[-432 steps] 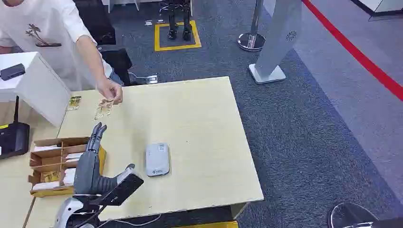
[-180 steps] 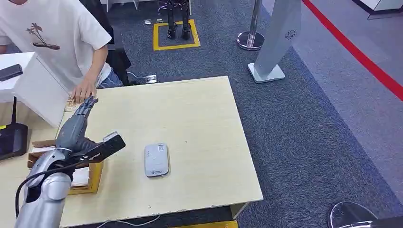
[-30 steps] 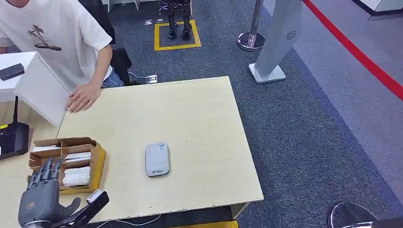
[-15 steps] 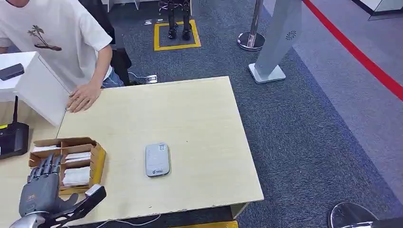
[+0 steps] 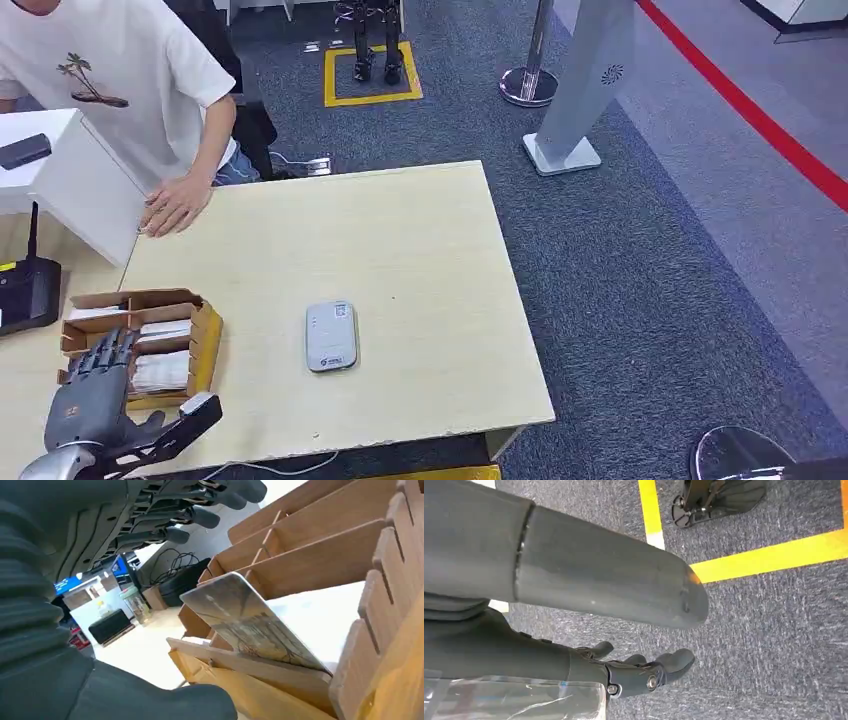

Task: Pass the card to the sensor for recognition and then transmit it.

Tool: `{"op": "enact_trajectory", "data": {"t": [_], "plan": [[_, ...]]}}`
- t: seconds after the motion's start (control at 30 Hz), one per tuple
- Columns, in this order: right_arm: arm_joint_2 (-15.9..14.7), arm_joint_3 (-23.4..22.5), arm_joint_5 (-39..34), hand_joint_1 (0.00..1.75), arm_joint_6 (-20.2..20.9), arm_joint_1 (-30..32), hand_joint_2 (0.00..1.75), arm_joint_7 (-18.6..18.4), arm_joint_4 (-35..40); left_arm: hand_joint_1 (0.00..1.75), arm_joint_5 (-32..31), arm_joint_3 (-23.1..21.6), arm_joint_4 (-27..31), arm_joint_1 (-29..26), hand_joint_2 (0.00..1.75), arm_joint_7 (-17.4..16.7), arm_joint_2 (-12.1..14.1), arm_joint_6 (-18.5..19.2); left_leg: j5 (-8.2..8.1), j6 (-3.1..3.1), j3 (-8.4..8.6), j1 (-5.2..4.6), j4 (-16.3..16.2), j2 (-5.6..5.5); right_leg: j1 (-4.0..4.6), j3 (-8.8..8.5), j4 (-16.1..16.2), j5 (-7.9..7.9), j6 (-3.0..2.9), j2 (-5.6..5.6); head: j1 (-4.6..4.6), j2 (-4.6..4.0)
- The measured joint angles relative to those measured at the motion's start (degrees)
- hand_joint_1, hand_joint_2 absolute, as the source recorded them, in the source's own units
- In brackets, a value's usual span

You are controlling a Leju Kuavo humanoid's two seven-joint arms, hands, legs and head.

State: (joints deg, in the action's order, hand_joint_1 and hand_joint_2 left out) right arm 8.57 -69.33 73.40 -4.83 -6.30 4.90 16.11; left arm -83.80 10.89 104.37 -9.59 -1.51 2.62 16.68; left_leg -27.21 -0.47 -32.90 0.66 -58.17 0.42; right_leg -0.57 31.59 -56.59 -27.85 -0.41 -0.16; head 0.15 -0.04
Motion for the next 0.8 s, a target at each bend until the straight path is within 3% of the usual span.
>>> {"op": "enact_trajectory", "data": {"t": [0.1,0.13,0.8], "plan": [[-0.02,0.0,0.0,0.0,0.0,-0.01,1.75,0.02,0.0,0.0,0.2,-0.64,-0.75,0.38,1.75,0.0,0.52,-0.02,0.0,0.0,0.0,0.0,0.0,0.0,0.0,0.0,0.0,0.0,0.0,0.0,-0.02,0.02],[-0.05,0.0,0.0,0.0,0.0,-0.01,1.75,0.04,0.0,1.75,0.35,-0.92,-1.01,0.52,1.75,0.0,0.61,-0.04,0.0,0.0,-0.01,0.0,0.0,0.0,0.0,0.0,0.0,0.0,0.0,0.0,0.0,0.02],[-0.07,0.26,0.42,0.0,0.0,-0.02,1.75,0.04,0.0,1.75,1.9,-4.59,-2.69,1.73,1.75,-0.77,2.97,-0.87,0.0,0.0,0.0,0.0,0.0,0.0,0.0,0.0,0.0,0.0,0.0,0.0,0.0,0.02]]}}
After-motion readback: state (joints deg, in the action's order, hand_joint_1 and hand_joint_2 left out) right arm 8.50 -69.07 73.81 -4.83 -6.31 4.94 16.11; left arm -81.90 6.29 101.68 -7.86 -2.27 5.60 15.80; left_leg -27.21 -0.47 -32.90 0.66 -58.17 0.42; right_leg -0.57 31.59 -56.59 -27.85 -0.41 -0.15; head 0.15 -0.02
